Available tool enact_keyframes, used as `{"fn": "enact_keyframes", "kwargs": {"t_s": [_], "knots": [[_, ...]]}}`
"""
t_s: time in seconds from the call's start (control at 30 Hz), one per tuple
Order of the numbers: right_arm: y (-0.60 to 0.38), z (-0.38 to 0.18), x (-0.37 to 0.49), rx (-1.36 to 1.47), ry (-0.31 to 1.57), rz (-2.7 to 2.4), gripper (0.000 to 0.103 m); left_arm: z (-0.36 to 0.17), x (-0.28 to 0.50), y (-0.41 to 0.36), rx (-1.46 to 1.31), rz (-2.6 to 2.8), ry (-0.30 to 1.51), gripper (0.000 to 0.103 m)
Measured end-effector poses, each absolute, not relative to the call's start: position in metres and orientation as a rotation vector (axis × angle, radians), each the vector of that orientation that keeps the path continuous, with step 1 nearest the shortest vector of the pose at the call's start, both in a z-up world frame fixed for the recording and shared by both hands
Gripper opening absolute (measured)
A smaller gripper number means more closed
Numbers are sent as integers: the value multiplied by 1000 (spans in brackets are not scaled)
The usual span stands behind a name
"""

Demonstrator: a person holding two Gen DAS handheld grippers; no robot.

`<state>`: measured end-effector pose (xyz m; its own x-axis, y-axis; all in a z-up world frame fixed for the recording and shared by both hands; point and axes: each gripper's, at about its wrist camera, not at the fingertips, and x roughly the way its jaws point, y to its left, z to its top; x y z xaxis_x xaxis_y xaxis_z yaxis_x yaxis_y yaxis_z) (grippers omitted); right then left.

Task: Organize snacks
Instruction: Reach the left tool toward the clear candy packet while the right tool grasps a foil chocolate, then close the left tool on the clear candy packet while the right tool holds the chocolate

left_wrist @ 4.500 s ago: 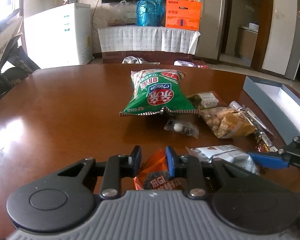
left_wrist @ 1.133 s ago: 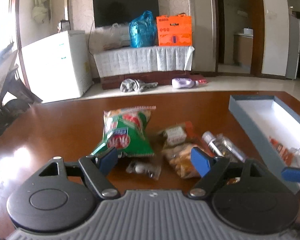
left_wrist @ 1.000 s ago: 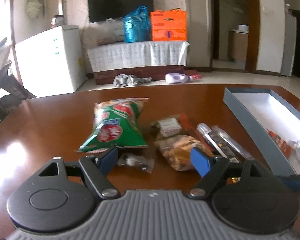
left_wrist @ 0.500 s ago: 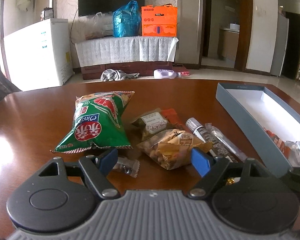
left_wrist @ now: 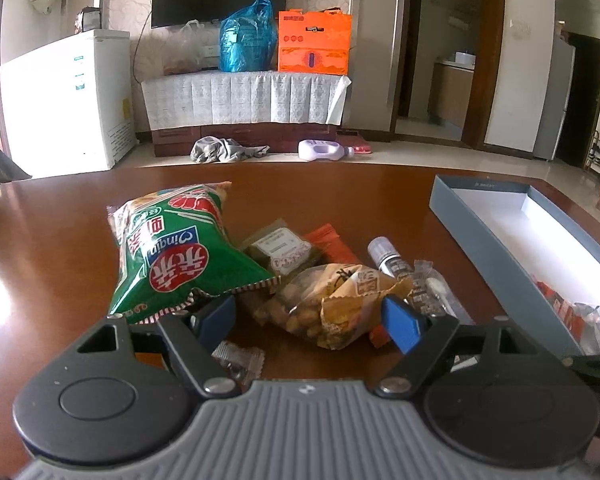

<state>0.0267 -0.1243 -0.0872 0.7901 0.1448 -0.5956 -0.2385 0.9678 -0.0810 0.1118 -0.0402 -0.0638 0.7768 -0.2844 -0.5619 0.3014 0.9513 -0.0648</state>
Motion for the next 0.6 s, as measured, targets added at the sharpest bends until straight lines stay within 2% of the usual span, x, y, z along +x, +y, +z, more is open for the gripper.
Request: {"fn": "enact_keyframes", "kwargs": {"t_s": [0.1, 0.13, 0.2, 0.23, 0.27, 0.37, 0.6], "knots": [[-125, -87, 26, -150, 626, 211, 26, -68, 118, -43, 31, -318, 612, 81], [-125, -87, 25, -155, 624, 213, 25, -70, 120, -44, 34, -320, 615, 76], [-125, -86, 25, -163, 624, 214, 25, -72, 122, -46, 28, -355, 626, 52], [-125, -86, 24, -164, 623, 216, 24, -72, 124, -47, 21, -384, 647, 29], [-125, -85, 24, -165, 625, 216, 24, -74, 126, -47, 22, -395, 664, 19], [-125, -84, 20, -173, 629, 221, 24, -78, 127, -44, 12, -399, 673, 10], [-127, -78, 17, -194, 627, 239, 24, -65, 118, -30, 3, -390, 612, 9]]}}
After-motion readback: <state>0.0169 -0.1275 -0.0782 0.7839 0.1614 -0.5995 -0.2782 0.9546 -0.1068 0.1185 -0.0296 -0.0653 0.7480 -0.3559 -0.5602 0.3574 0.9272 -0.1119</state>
